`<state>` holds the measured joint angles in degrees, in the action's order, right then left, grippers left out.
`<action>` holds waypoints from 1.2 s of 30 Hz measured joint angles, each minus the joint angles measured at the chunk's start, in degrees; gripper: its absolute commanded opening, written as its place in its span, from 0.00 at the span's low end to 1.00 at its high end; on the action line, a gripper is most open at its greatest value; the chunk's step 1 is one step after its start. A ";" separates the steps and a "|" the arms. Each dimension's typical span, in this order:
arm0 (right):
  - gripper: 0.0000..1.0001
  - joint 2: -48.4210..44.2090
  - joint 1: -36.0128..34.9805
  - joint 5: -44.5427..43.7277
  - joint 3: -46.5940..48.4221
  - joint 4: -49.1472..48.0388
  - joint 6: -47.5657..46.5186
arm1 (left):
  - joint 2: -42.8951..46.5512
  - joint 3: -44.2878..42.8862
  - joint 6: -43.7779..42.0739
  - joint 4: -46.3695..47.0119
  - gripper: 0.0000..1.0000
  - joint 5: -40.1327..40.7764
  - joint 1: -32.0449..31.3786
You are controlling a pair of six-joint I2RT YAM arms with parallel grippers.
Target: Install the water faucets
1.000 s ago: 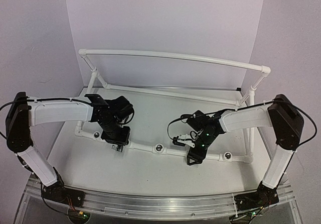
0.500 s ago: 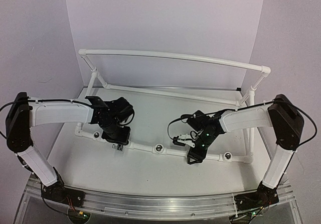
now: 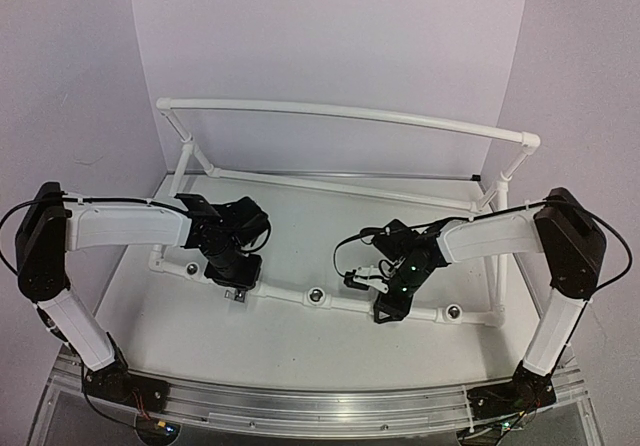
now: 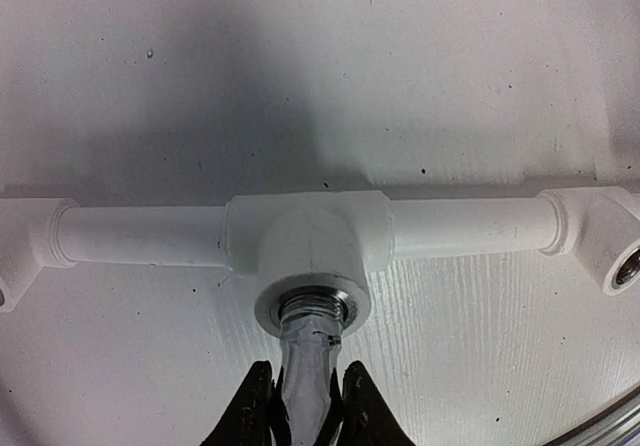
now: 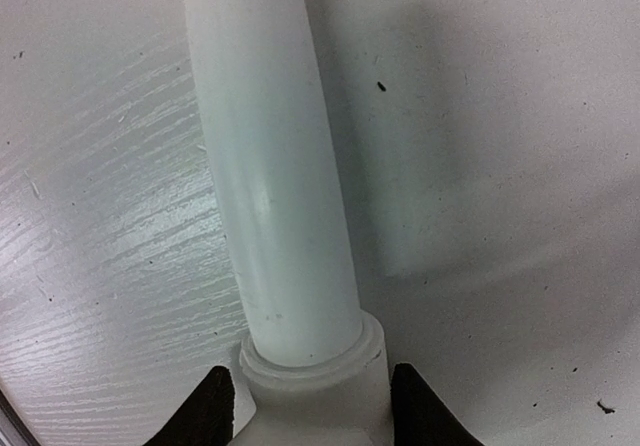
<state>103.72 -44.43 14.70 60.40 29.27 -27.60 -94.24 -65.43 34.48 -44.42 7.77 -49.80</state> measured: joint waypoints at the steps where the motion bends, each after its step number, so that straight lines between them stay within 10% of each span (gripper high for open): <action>1: 0.48 0.00 -0.04 -0.08 0.00 -0.12 -0.03 | 0.00 0.00 0.02 0.00 0.00 -0.02 0.00; 21: 0.38 0.04 -0.41 -1.63 0.00 -1.03 -0.42 | -3.45 -0.25 10.66 -0.72 0.00 -2.22 -0.28; 27: 0.62 0.04 -0.51 -1.16 -0.02 -0.52 -0.46 | -2.99 -1.24 10.75 -2.06 0.00 -4.05 0.01; 36: 0.71 -4.62 -0.52 -0.96 1.00 2.94 -1.00 | 3.82 -6.61 6.24 -4.11 0.00 -14.88 0.24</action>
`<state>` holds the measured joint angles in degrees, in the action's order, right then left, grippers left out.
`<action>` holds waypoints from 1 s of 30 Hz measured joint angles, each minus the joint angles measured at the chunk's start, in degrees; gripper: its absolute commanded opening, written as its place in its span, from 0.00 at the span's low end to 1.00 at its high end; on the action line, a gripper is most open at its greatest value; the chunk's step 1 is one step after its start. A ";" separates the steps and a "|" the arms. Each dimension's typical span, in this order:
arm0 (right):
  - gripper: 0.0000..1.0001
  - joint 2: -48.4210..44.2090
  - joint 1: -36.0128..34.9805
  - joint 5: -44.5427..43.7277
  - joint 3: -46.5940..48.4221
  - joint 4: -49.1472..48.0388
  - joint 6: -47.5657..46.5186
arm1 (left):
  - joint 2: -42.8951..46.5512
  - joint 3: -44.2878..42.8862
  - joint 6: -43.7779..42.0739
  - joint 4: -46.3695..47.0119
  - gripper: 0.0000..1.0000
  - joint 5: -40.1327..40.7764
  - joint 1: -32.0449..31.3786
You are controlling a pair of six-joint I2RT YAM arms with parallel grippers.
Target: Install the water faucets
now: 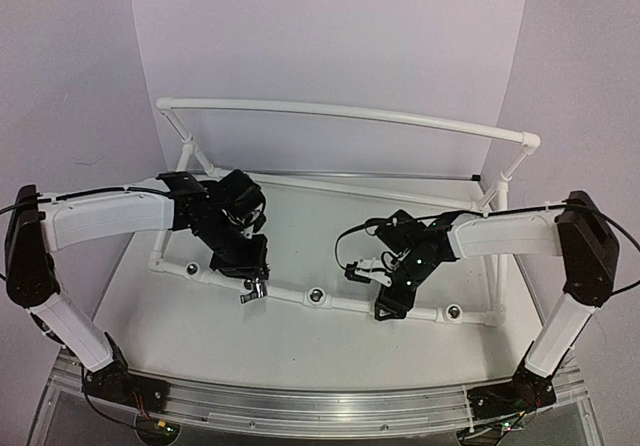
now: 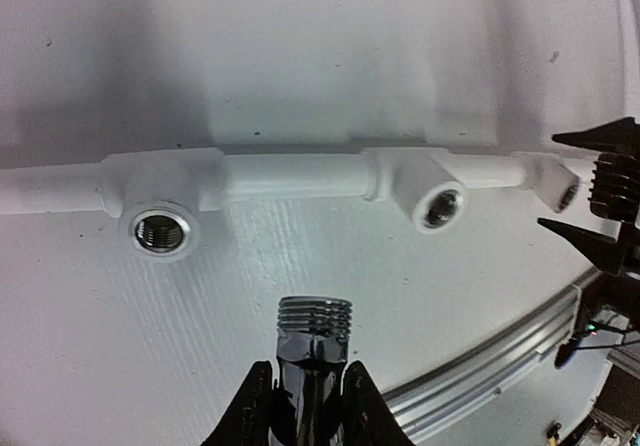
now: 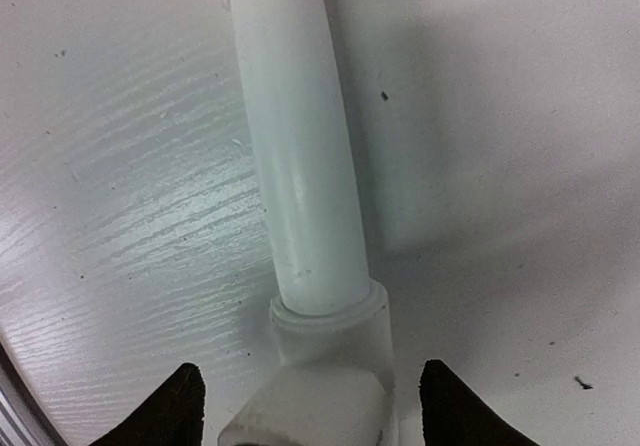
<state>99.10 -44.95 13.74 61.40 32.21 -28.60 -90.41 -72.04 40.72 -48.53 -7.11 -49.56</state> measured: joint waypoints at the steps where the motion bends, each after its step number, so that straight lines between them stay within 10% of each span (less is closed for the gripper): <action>1: 0.71 -1.75 0.00 -0.23 0.80 0.38 -0.63 | 1.07 -0.64 -0.52 0.00 0.00 -1.70 0.00; 12: 0.64 -19.04 -0.10 8.36 12.70 -0.47 -11.45 | 5.38 -2.00 -3.22 5.66 0.00 -23.67 -0.03; 30: 0.51 -14.62 -9.94 13.83 15.12 -1.89 -16.35 | 5.55 1.32 3.12 23.54 0.00 -39.54 -0.42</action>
<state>84.48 -54.89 27.57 76.52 30.31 -44.95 -84.87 -70.72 43.84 -24.99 -46.66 -49.98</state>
